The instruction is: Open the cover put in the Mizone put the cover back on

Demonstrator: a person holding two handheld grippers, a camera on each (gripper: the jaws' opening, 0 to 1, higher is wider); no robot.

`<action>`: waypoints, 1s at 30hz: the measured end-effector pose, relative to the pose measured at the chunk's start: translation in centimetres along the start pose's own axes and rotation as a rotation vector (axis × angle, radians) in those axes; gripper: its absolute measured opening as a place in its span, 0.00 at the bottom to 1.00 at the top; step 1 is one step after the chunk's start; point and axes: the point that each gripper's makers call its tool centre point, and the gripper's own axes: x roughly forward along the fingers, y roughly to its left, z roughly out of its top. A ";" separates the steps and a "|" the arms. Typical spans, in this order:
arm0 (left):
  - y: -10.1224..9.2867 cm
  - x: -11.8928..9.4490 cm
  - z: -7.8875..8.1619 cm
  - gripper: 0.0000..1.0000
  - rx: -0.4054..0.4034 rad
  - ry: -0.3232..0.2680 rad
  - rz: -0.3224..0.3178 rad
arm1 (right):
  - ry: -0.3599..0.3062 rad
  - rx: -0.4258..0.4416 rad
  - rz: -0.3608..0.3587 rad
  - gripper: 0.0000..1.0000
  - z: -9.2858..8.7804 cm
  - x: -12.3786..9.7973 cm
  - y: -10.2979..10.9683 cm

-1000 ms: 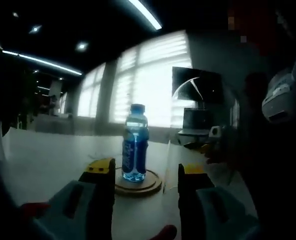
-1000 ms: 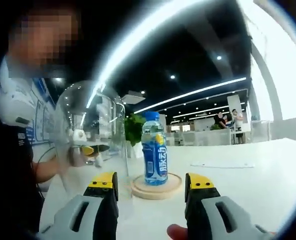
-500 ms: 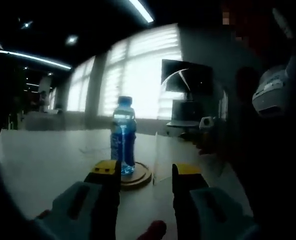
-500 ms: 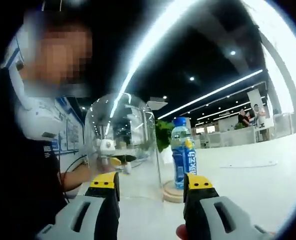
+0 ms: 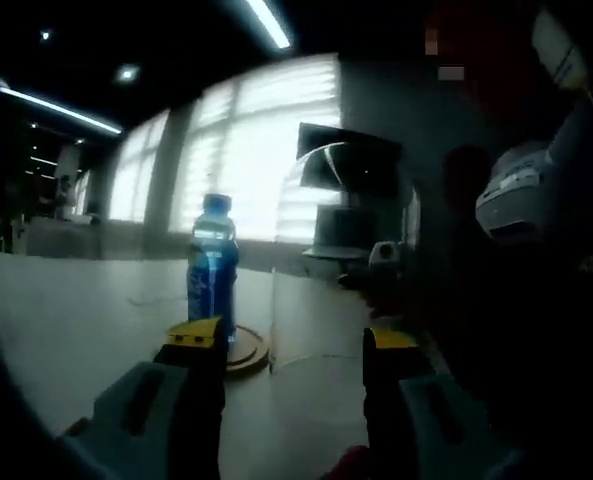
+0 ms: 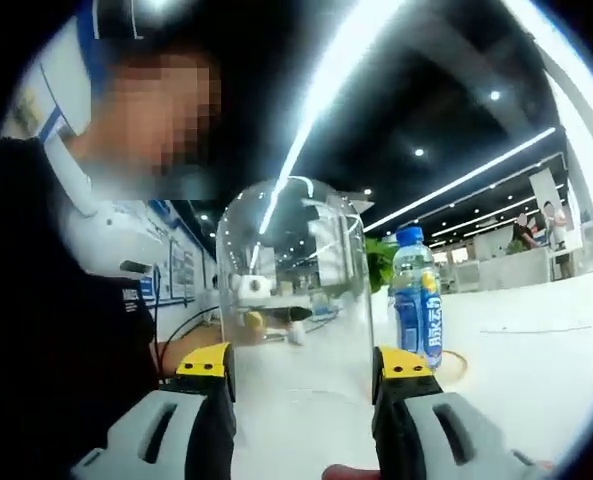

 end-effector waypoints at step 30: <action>-3.4 2.9 -1.7 0.49 -0.086 0.047 -0.147 | 0.019 0.013 0.058 0.42 -0.4 1.9 0.4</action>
